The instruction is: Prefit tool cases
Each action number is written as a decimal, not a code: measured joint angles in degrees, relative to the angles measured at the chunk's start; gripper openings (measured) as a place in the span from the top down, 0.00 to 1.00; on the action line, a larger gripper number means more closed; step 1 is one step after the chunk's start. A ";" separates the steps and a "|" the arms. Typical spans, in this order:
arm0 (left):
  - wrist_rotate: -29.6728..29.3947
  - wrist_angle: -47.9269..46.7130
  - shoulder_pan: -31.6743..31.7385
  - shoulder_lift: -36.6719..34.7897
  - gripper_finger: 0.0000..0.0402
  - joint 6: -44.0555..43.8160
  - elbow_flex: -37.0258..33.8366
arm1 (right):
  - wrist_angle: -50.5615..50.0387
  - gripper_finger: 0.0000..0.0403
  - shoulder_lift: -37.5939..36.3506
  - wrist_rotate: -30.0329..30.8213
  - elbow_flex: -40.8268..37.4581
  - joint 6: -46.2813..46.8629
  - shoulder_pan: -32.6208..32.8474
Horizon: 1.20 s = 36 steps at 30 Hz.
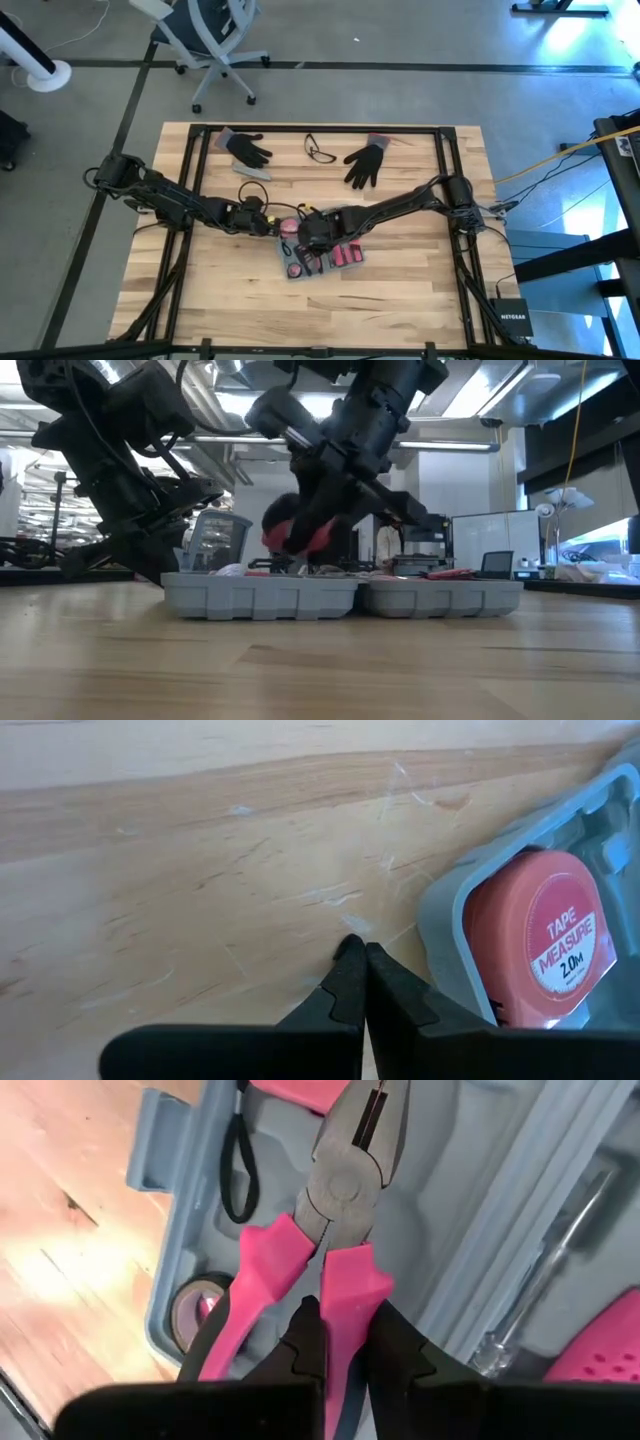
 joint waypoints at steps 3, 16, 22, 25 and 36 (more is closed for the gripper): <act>0.15 0.00 0.00 0.00 1.00 0.00 0.00 | 0.08 0.92 1.02 0.41 0.00 0.79 0.11; 0.46 0.00 0.00 -0.11 1.00 0.64 -0.02 | 0.73 0.55 1.90 3.80 0.10 2.03 -1.20; 0.35 -0.02 0.21 -0.15 1.00 1.03 -0.02 | -1.56 0.48 0.97 3.84 0.63 0.66 -1.20; 0.48 -0.02 0.48 -0.17 1.00 1.03 -0.02 | -5.43 0.58 -1.26 7.18 3.33 -1.85 -1.18; 0.06 -0.04 0.43 -0.17 1.00 1.44 -0.02 | -3.54 1.00 2.88 1.72 6.62 -12.47 -1.10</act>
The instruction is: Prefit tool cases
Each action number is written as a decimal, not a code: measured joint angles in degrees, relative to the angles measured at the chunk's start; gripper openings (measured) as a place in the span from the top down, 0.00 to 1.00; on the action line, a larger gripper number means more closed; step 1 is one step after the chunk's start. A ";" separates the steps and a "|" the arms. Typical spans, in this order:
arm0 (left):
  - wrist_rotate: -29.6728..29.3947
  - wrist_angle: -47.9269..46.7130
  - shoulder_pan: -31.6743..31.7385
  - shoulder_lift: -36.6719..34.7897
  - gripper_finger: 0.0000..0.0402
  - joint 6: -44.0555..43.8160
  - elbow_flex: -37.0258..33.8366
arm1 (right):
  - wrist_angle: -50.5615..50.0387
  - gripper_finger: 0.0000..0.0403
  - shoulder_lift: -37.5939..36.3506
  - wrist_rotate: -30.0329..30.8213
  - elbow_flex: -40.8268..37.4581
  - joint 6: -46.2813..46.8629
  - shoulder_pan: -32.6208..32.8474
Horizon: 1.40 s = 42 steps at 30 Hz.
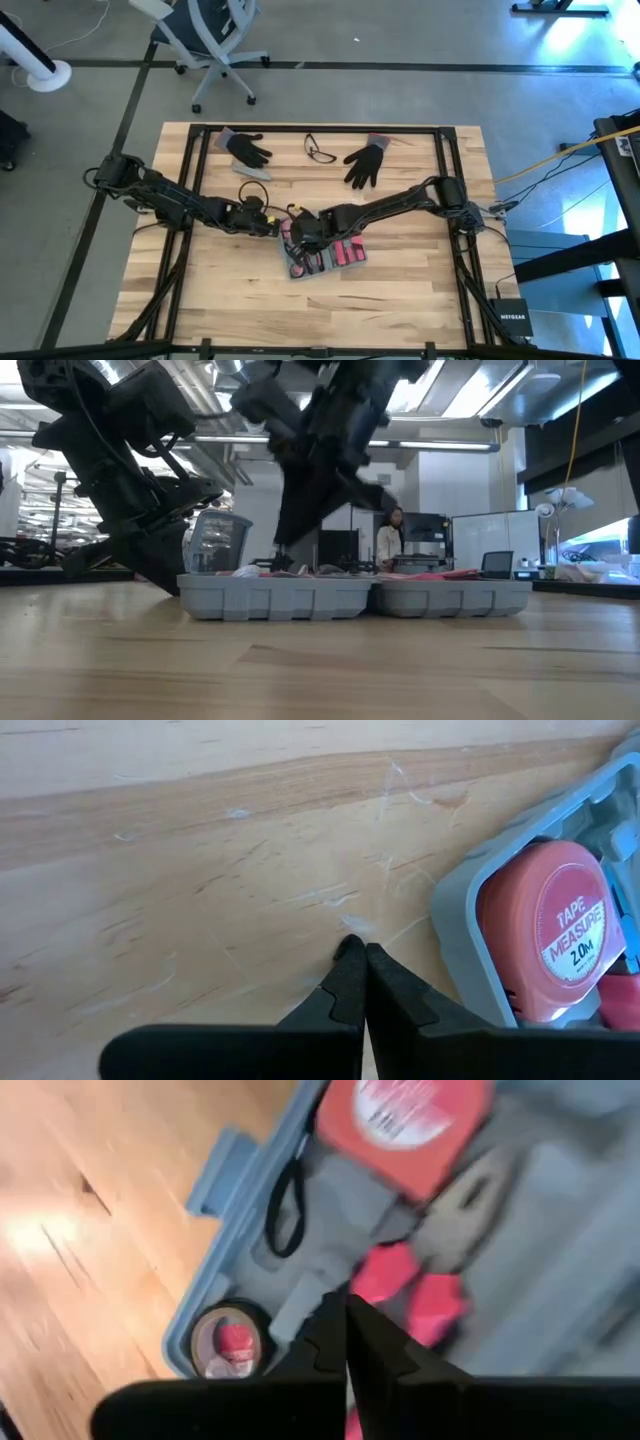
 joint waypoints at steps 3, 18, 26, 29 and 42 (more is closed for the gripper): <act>-0.12 0.00 -0.21 0.00 1.00 -1.06 -0.01 | 0.46 1.00 1.46 -1.25 -0.01 0.63 0.02; -0.82 -0.12 -0.19 -0.02 1.00 -3.15 -0.02 | 1.93 1.00 4.04 -3.78 0.00 -3.39 -0.93; -1.03 -0.05 -0.19 -0.04 1.00 -2.71 -0.02 | -2.16 1.00 -2.49 1.47 0.10 -6.29 -5.89; -1.03 -0.07 -0.19 -0.06 1.00 -2.57 -0.02 | -2.74 1.00 -0.97 0.11 -0.28 -6.57 -6.08; -1.08 -1.22 0.05 -0.40 1.00 -3.21 -0.04 | -0.27 1.00 0.52 -7.42 -5.77 -7.47 -5.63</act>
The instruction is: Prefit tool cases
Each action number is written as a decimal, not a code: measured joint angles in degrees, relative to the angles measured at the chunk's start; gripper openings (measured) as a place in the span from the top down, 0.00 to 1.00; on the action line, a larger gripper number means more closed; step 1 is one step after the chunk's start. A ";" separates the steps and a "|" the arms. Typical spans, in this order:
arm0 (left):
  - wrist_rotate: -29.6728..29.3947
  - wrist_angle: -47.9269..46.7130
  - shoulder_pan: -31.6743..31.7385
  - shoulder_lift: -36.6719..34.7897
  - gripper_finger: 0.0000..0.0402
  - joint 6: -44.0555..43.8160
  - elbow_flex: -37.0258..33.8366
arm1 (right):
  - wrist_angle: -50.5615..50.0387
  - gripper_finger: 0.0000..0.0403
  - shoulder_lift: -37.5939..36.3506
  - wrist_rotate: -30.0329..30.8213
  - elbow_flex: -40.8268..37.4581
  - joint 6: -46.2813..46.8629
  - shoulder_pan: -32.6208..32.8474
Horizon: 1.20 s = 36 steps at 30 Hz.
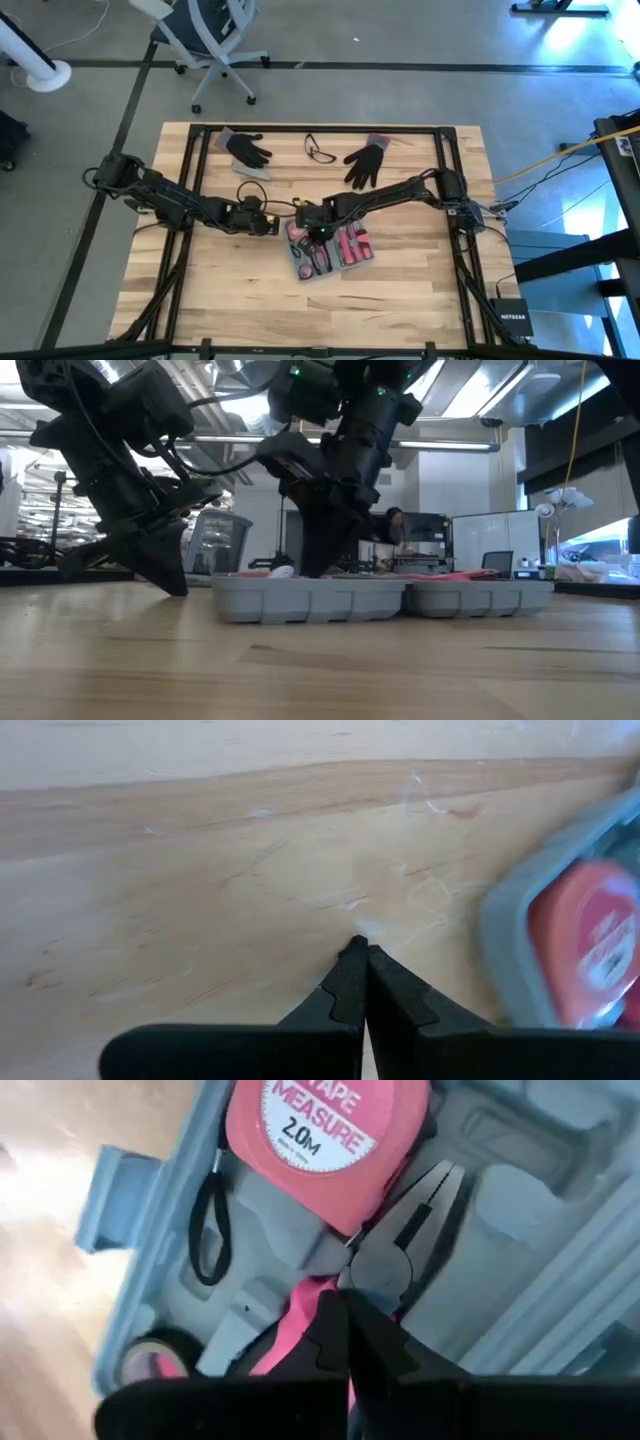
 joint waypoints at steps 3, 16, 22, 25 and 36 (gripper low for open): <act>-0.30 -0.16 0.17 -0.06 1.00 0.02 -0.04 | -4.30 1.00 -4.13 6.51 0.50 -1.99 -1.21; -0.38 -0.31 3.90 -0.86 1.00 2.91 -0.09 | -22.36 1.00 -16.36 17.17 -3.81 -2.93 -2.11; 0.07 -0.57 4.13 -1.27 1.00 3.78 -0.15 | -11.90 1.00 -17.77 4.99 -20.49 1.70 -1.74; 0.16 -0.60 4.19 -1.27 1.00 4.45 -0.15 | -7.97 1.00 -19.81 3.77 -24.41 5.50 -1.12; 0.68 -0.36 5.48 -1.33 1.00 3.26 -0.13 | -5.06 1.00 -25.24 7.87 -22.93 8.90 -0.28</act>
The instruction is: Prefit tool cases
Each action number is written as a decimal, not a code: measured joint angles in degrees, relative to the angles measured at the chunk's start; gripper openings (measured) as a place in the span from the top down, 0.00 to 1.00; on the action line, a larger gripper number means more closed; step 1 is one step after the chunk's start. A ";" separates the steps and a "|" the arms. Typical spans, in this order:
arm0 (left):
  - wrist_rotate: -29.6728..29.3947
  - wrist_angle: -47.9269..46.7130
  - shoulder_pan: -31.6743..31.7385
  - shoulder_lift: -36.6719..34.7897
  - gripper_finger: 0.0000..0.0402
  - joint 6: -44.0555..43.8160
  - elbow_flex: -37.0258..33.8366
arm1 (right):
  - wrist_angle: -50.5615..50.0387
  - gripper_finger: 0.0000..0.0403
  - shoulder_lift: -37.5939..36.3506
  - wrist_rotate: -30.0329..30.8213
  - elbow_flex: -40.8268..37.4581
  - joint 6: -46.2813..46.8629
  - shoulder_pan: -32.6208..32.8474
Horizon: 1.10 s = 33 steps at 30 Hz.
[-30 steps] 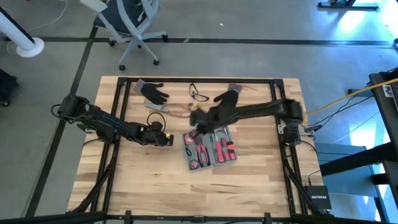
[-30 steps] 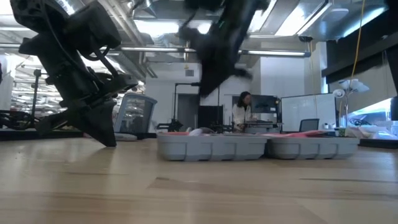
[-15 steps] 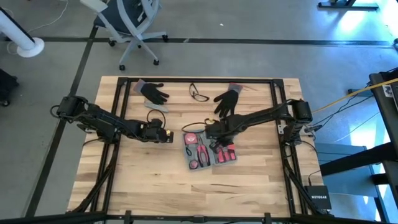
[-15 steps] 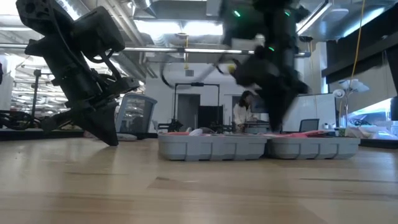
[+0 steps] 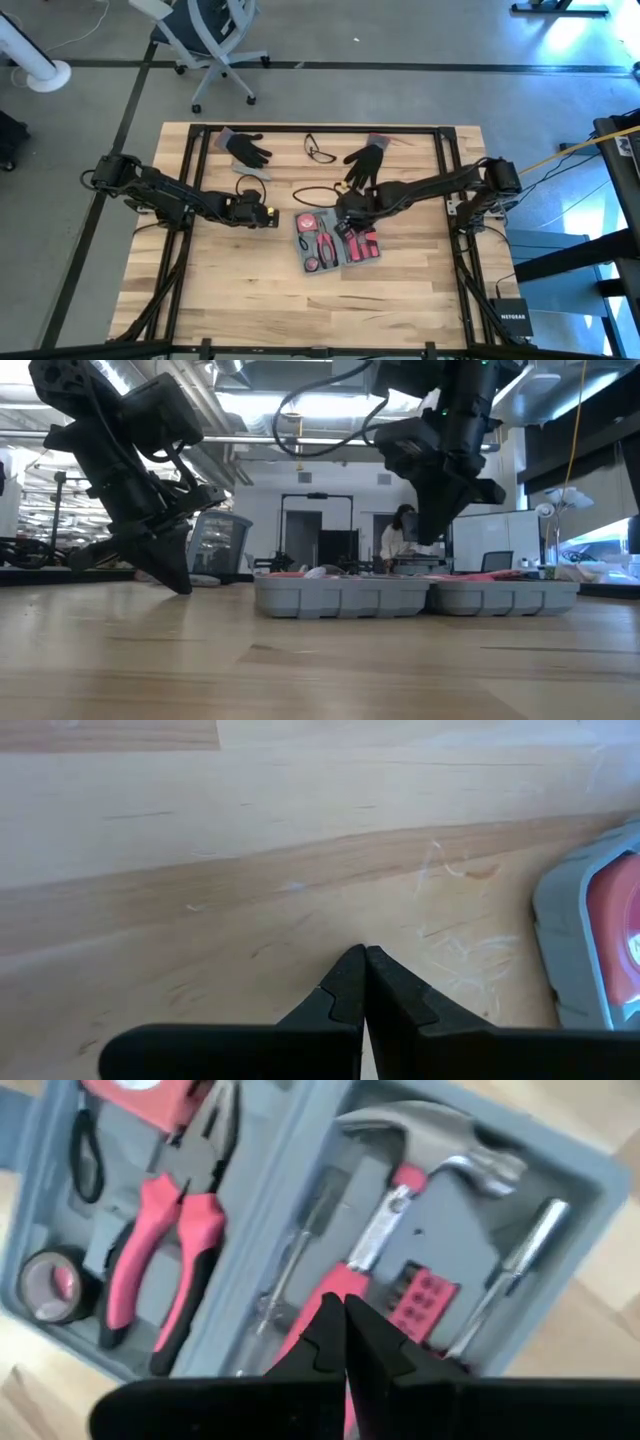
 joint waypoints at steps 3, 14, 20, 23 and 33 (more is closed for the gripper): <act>-0.04 0.03 0.16 0.00 1.00 0.00 0.00 | 3.24 1.00 1.75 -0.54 -0.58 0.16 0.05; -0.17 -0.12 0.64 -0.02 1.00 -0.33 0.04 | 6.21 1.00 7.17 -6.69 -0.68 -0.79 1.49; 0.06 -0.04 1.61 -0.02 1.00 0.19 0.04 | 0.26 1.00 0.66 0.77 3.87 -1.84 -0.16; 0.28 0.03 2.00 -0.02 1.00 0.68 0.04 | -2.73 1.00 0.61 0.69 3.02 -0.53 1.63; 0.76 0.07 2.41 -0.04 1.00 1.49 0.04 | 9.50 1.00 5.94 -2.99 -5.72 4.09 3.07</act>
